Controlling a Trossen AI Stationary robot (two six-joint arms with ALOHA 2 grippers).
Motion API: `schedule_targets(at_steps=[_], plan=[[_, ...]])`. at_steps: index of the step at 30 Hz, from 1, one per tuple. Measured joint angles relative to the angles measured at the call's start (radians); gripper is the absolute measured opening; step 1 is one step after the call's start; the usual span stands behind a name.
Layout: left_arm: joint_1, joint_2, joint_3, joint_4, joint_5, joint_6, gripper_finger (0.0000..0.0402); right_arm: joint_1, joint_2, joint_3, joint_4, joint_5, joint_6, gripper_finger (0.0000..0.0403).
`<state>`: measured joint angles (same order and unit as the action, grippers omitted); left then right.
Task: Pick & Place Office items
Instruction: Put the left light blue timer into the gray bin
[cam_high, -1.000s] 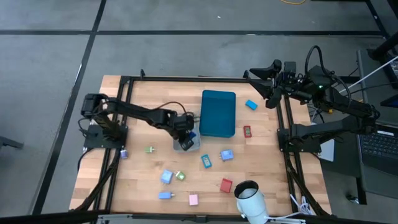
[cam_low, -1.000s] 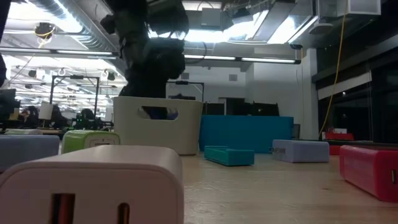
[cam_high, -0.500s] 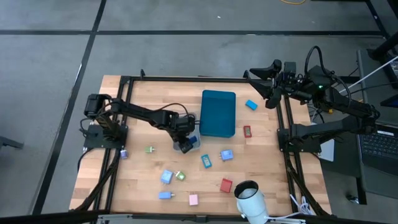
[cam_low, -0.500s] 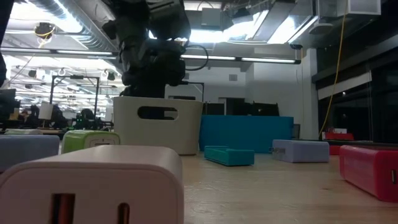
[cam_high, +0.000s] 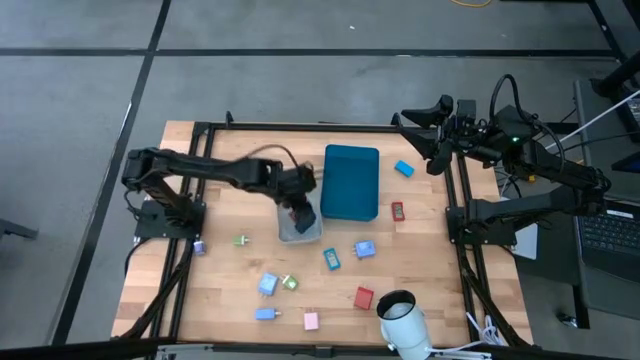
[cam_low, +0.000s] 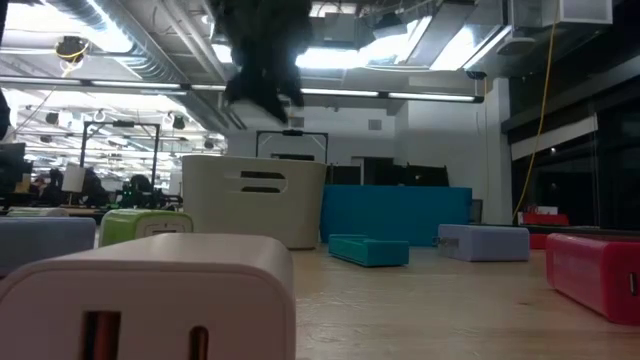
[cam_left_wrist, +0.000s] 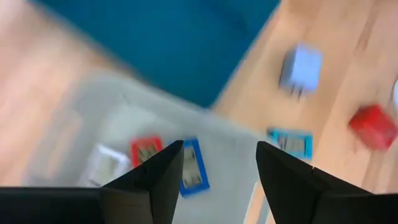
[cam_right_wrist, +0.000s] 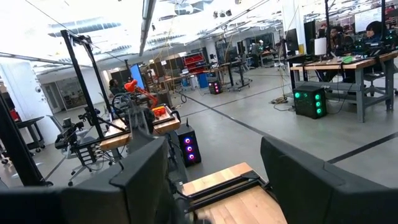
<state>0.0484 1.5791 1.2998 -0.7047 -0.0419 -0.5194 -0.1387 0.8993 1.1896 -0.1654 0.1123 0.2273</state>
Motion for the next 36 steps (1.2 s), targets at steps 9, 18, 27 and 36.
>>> schedule_targets(at_steps=[9,18,27,36], plan=[[-0.015,0.031,0.326,-0.289,-0.027,0.373,0.0198,0.000,0.001,0.000,0.003,0.000,0.009,0.0265],[-0.045,0.242,0.514,-0.388,0.076,0.738,0.0198,-0.008,0.049,0.000,0.067,-0.049,0.055,0.0265],[-0.079,0.440,0.618,-0.436,0.053,1.051,0.0198,-0.032,0.078,0.000,0.073,-0.015,0.079,0.0265],[-0.157,0.570,0.618,-0.375,0.070,1.096,0.0198,-0.047,0.078,0.000,0.099,-0.016,0.079,0.0265]])
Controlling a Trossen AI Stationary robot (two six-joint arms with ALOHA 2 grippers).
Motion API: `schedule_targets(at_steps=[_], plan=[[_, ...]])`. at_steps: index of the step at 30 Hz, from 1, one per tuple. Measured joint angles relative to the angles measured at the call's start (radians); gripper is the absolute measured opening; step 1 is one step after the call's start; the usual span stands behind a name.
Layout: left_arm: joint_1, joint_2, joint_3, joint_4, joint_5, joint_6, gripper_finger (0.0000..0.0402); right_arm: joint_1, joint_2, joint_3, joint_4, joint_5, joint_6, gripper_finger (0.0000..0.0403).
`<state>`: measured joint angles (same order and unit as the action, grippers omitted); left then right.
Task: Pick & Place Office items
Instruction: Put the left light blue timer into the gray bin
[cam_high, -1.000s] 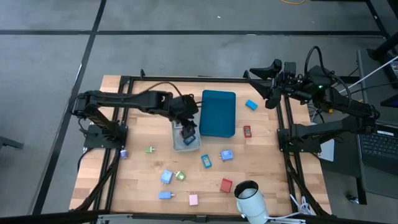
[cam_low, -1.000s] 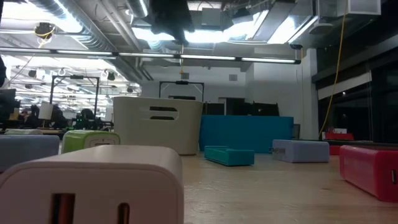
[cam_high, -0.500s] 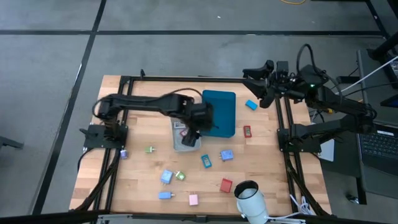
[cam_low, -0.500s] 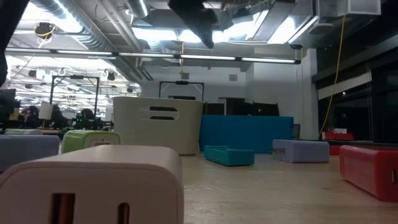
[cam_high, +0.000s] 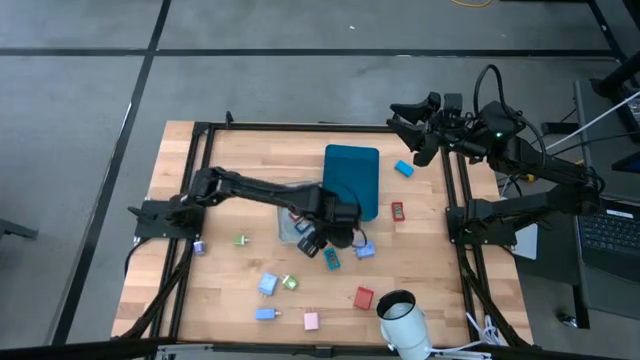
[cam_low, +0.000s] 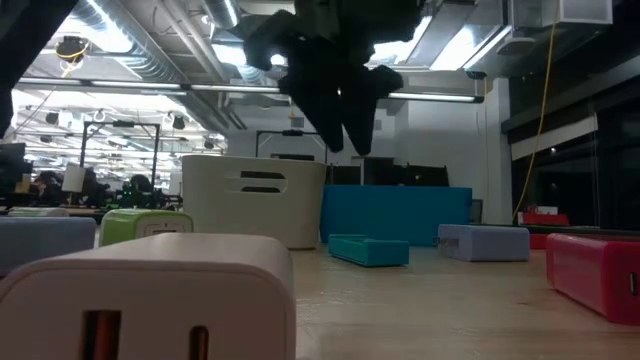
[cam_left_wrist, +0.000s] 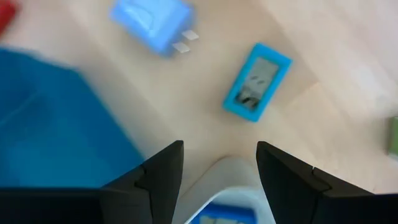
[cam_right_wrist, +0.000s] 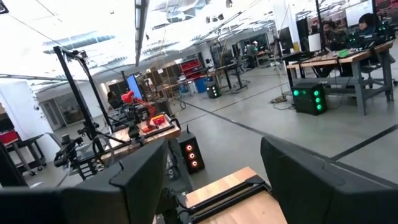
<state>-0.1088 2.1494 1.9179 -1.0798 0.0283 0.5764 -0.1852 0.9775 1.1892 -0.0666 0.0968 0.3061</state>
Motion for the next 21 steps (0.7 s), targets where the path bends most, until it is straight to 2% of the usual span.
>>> schedule_targets(at_steps=[8,21], plan=[[-0.069,0.048,0.001,0.026,0.017,0.073,0.0198,0.000,0.000,0.000,0.008,0.000,0.000,0.0265],[-0.053,0.144,0.000,0.089,0.017,0.073,0.0198,0.001,0.011,0.000,0.008,-0.001,-0.011,0.0265]])
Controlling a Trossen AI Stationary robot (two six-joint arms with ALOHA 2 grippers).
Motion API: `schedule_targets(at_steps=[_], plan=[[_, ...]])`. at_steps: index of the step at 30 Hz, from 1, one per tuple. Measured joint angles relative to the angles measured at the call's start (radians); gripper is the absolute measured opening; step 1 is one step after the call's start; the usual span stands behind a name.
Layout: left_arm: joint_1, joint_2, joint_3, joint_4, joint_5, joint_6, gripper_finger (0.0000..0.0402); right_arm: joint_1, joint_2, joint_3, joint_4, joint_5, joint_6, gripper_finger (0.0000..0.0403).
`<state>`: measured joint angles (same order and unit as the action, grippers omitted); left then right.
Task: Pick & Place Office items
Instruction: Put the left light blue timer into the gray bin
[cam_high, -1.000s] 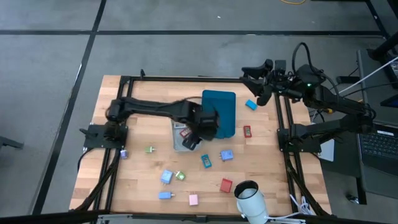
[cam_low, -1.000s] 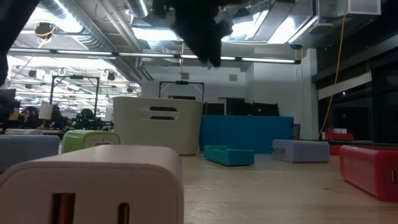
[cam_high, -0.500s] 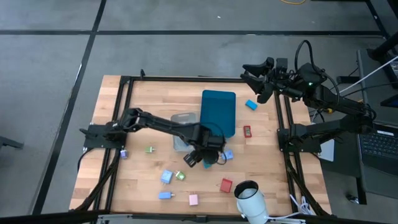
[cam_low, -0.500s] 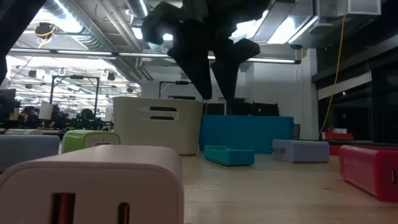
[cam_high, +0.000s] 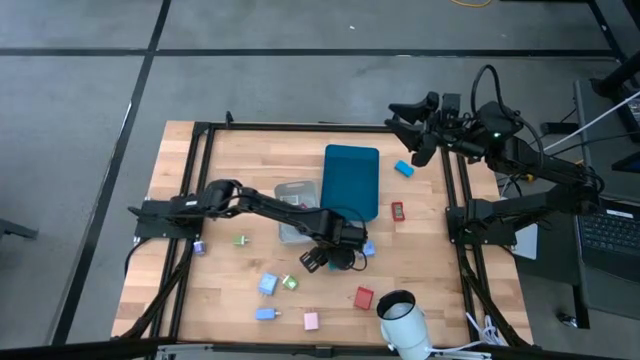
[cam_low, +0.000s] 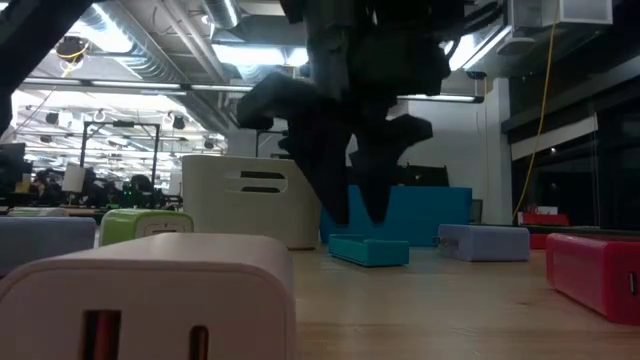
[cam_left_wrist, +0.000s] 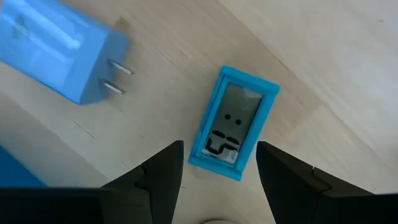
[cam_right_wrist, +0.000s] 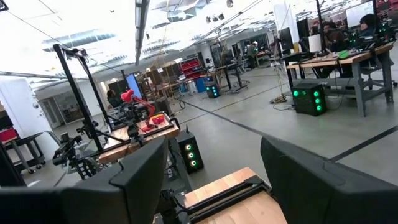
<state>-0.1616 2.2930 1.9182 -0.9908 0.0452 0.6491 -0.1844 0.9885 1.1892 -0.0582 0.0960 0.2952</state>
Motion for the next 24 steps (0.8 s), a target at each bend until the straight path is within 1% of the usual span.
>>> schedule_targets(at_steps=[4,8,13,19,24], plan=[[0.000,0.014,0.000,0.007,0.011,0.002,0.0198,0.000,0.006,0.000,0.005,-0.007,0.002,0.0265],[0.000,0.017,-0.001,0.010,0.061,-0.007,0.0198,-0.001,0.010,0.000,0.006,-0.007,0.004,0.0265],[-0.001,0.030,-0.001,0.015,0.096,-0.015,0.0198,-0.003,0.010,0.000,0.006,-0.007,0.004,0.0265],[-0.009,0.050,-0.032,0.052,0.100,-0.030,0.0198,-0.003,0.010,0.000,0.014,-0.007,0.004,0.0265],[-0.014,0.072,-0.040,0.058,0.096,-0.080,0.0195,-0.004,0.010,0.000,0.013,-0.011,0.000,0.0265]])
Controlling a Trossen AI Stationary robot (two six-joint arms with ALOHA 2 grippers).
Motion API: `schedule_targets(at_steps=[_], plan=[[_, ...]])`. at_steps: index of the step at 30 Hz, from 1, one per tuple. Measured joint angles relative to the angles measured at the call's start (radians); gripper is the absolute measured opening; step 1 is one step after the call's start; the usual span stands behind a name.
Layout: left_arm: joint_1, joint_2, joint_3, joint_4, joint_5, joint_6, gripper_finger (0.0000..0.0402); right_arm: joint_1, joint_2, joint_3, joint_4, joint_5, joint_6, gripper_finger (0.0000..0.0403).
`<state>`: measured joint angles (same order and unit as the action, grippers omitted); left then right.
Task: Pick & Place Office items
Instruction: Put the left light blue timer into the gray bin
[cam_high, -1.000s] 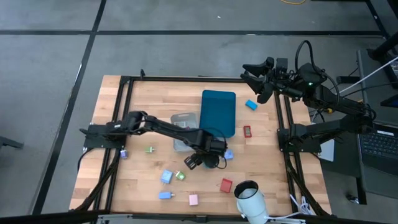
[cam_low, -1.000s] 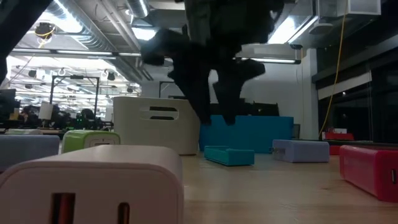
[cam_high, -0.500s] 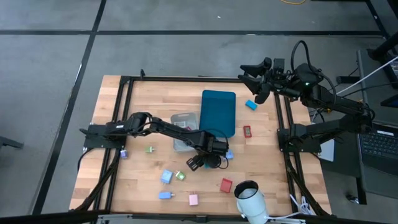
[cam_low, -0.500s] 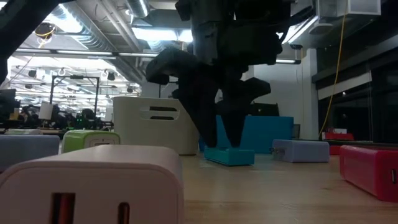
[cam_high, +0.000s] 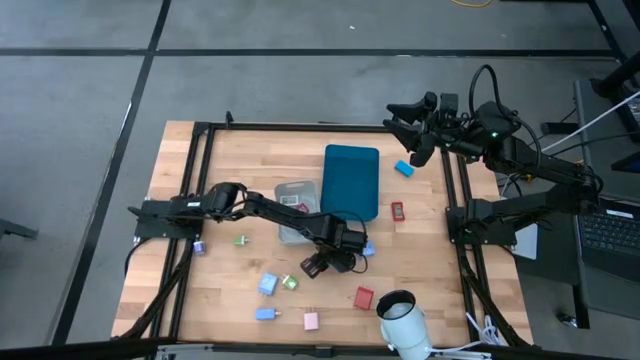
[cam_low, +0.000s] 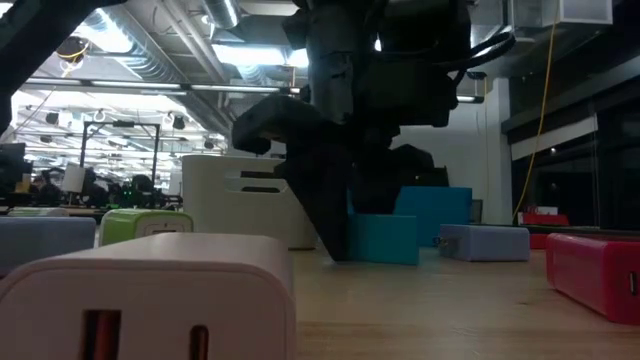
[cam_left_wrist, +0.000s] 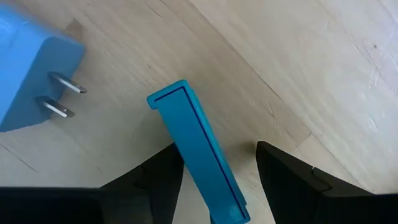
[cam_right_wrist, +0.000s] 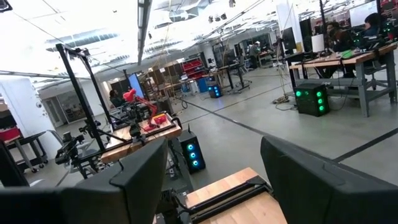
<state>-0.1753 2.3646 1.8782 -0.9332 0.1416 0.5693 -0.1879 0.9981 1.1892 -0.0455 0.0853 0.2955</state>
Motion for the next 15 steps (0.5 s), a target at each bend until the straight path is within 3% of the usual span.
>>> schedule_targets(at_steps=[3,6,9,15], plan=[[0.000,0.001,0.000,0.007,-0.027,-0.036,0.0166,0.000,0.000,0.000,-0.001,0.000,-0.008,0.0265],[0.005,0.000,-0.001,0.013,-0.063,-0.094,0.0103,0.000,0.000,0.000,-0.001,0.001,-0.015,0.0265],[0.025,0.001,0.013,0.003,-0.034,-0.181,0.0041,0.000,0.000,0.000,-0.001,0.001,-0.015,0.0265],[0.057,0.002,0.077,-0.051,0.008,-0.290,0.0043,0.000,0.000,0.000,0.001,0.001,-0.011,0.0265]])
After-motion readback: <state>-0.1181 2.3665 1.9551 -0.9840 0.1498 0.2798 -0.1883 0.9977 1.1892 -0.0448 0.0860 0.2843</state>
